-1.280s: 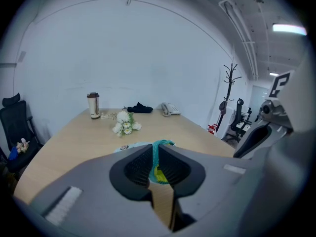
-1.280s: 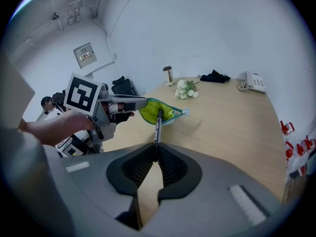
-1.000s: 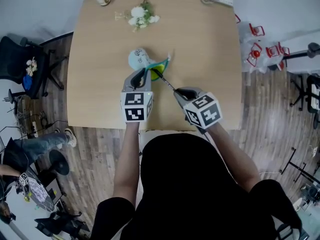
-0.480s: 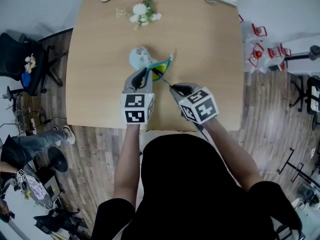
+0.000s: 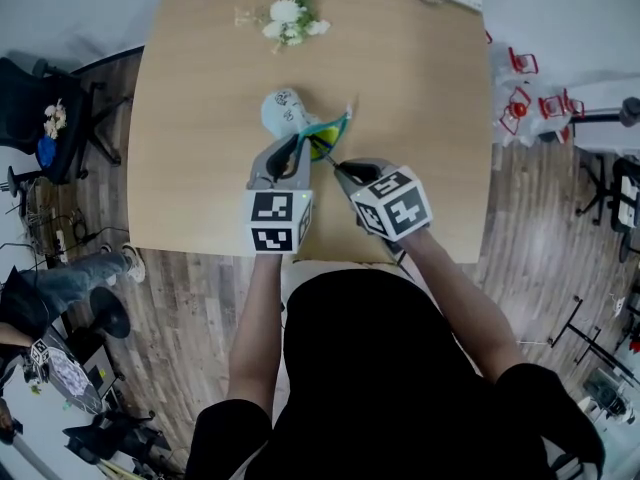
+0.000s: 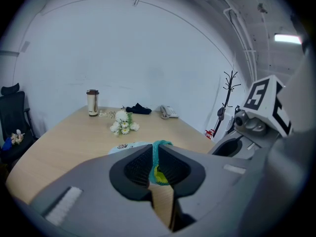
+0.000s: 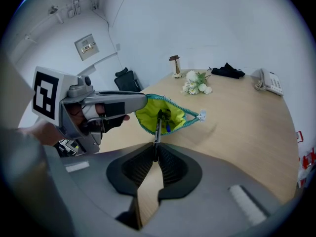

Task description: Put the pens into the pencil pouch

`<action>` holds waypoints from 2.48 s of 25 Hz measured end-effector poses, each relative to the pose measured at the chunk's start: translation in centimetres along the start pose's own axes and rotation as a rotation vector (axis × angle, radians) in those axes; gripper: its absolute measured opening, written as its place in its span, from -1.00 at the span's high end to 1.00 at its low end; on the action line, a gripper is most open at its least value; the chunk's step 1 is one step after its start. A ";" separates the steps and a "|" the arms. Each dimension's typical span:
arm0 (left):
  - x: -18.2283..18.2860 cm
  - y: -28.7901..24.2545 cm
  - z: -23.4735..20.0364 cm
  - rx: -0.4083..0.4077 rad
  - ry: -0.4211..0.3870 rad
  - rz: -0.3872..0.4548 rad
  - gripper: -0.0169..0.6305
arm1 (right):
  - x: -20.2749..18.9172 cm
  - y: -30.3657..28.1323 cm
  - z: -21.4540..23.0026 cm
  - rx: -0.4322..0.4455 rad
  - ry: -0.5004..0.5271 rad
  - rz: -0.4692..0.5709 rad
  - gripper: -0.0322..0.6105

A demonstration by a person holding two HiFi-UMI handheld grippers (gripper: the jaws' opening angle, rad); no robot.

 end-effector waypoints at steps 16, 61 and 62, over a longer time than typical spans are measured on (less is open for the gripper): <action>-0.3 -0.3 0.0 -0.012 0.013 0.003 0.84 | 2.3 -1.1 0.5 0.002 0.006 -0.003 0.76; 0.9 2.4 0.3 0.014 -0.036 0.027 0.84 | 2.3 2.9 1.2 -0.079 -0.032 0.114 0.76; 1.0 2.6 0.3 0.016 -0.041 0.024 0.84 | 2.3 3.1 1.2 -0.081 -0.035 0.122 0.76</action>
Point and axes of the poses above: the fingertips, and each gripper's own axes: y backward along the fingers, z to its right, x out of its top, the point moved 7 cm from there along y, backward along the fingers, and after that the axes turned 14 degrees about -z, right-handed, at the moved point
